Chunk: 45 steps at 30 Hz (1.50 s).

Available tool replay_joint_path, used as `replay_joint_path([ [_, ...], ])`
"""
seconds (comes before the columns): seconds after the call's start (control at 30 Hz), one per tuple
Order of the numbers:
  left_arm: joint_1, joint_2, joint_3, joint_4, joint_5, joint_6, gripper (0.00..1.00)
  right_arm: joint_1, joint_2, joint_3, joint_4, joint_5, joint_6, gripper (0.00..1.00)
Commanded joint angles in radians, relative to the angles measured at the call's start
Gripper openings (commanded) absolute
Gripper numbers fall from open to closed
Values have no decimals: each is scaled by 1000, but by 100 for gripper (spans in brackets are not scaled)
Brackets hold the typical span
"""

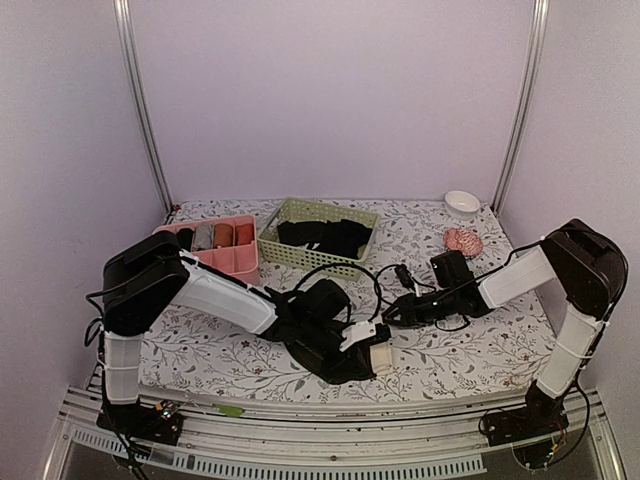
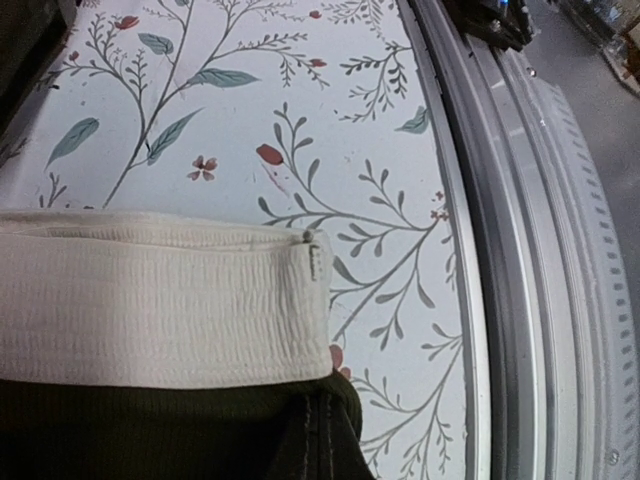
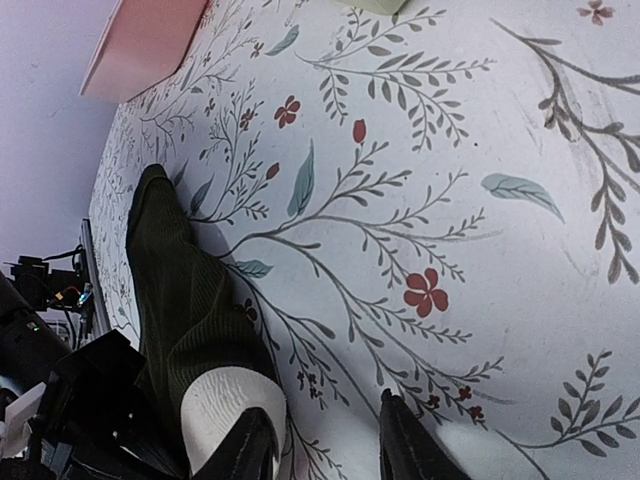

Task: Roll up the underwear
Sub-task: Smooth out the underwear at the center of the board.

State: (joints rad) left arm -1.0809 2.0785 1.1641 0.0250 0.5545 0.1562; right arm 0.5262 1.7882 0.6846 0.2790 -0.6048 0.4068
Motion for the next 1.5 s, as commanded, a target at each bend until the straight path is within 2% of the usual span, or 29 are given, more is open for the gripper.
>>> replay_joint_path([
  [0.0, -11, 23, -21, -7, 1, -5, 0, -11, 30, -37, -70, 57, 3, 37],
  [0.2, -9, -25, -24, 10, -53, -29, 7, -21, -125, -101, -108, 62, 14, 37],
  [0.4, -9, -101, -17, 7, -69, -51, 30, -22, -282, -99, -208, 72, -17, 47],
  [0.47, -8, -171, -21, -2, -71, -57, 36, -23, -328, -85, -232, 70, -29, 49],
  [0.63, 43, -291, -100, 44, -71, -109, 45, -16, -392, -45, -178, -42, 13, 55],
  [0.8, 158, -435, -280, 193, -119, -253, 48, 74, -326, 25, -106, -81, 106, 59],
  [0.97, 229, -488, -370, 250, -184, -336, 49, 157, -204, 91, -17, -100, 172, 60],
  [1.2, 266, -420, -370, 270, -198, -395, 49, 182, -47, 113, 35, -110, 190, 58],
  [1.47, 288, -315, -360, 291, -177, -437, 47, 136, 10, 37, 69, -98, 189, 56],
])
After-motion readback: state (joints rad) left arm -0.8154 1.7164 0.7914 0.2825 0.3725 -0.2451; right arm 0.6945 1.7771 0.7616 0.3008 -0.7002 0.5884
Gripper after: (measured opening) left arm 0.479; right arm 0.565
